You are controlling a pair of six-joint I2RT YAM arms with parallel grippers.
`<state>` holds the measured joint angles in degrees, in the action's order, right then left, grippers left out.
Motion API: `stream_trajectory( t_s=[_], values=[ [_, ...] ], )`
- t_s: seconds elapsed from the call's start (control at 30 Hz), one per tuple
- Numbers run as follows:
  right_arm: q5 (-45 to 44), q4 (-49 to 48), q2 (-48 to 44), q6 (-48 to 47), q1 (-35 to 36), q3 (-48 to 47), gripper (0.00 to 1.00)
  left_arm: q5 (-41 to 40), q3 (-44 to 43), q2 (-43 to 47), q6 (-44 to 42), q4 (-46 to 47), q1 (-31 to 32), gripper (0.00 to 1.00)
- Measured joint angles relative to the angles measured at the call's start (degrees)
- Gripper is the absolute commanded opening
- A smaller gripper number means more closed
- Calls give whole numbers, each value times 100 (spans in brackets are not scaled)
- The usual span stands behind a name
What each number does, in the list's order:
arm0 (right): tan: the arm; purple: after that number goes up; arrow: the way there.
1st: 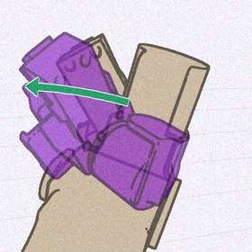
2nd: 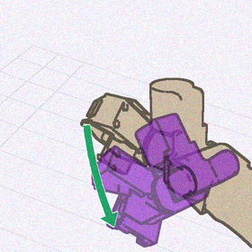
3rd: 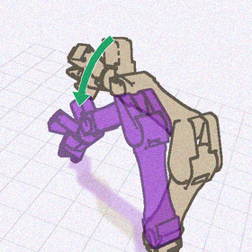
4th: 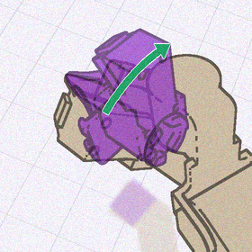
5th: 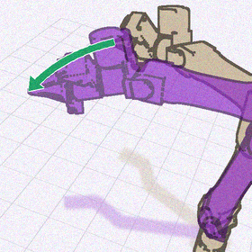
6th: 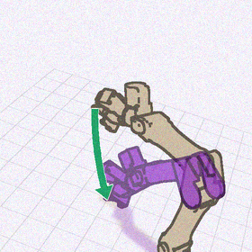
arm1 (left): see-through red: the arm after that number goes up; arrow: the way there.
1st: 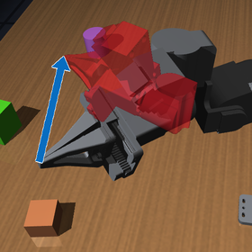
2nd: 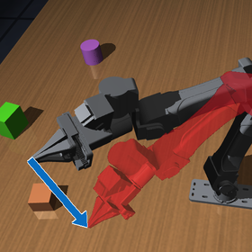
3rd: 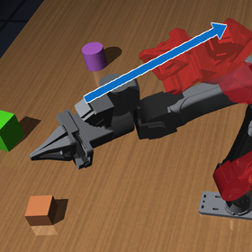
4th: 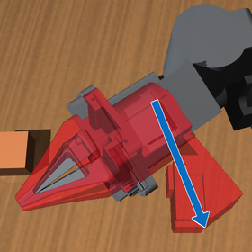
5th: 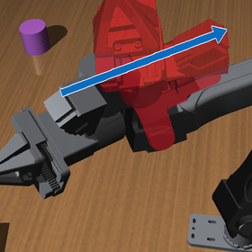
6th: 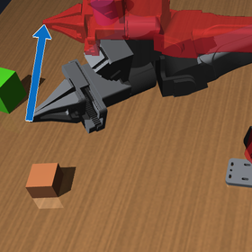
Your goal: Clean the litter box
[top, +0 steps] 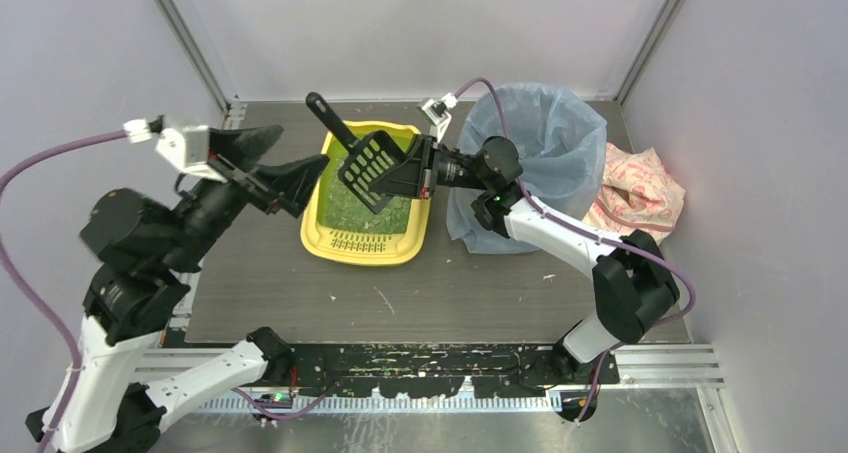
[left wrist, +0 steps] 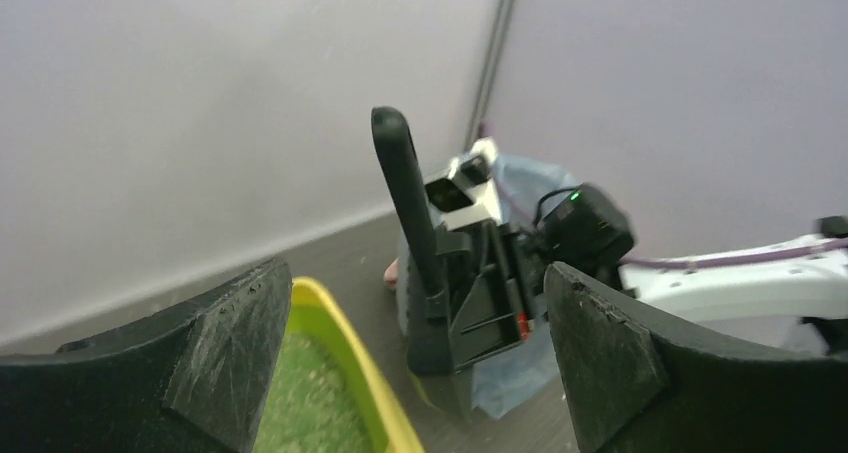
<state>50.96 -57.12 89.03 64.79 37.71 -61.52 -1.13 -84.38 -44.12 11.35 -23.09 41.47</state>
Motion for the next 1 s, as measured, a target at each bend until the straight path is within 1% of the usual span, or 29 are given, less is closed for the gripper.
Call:
stream_trajectory(
  t_s=[0.13, 0.3, 0.4, 0.5, 0.67, 0.77, 0.83, 0.93, 1.0],
  values=[
    [-87, 1036, -245, -662, 122, 0, 1, -496, 153, -374, -90, -280, 2, 96],
    [-247, 2225, -590, -1508, 284, -2, 1, -743, 289, -870, -125, -378, 2, 95],
    [-291, 2579, -695, -1768, 354, -2, 1, -789, 407, -970, -138, -431, 2, 92],
    [-291, 2728, -704, -1897, 387, 0, 1, -776, 339, -911, -160, -566, 2, 90],
    [-282, 2959, -719, -2103, 402, 59, 1, -448, -459, -927, -177, -1298, 2, 91],
    [-199, 2990, -791, -2140, 407, 179, 1, -22, -1137, -922, -151, -1908, 2, 91],
    [-138, 2981, -863, -2140, 407, 275, 1, 216, -1329, -855, -120, -2164, 2, 91],
    [-76, 2983, -1047, -2175, 407, 479, 1, 557, -1233, -544, -28, -2422, 2, 90],
    [-55, 3008, -1176, -2229, 407, 570, 1, 796, -896, -199, 70, -2389, 2, 90]
  ],
)
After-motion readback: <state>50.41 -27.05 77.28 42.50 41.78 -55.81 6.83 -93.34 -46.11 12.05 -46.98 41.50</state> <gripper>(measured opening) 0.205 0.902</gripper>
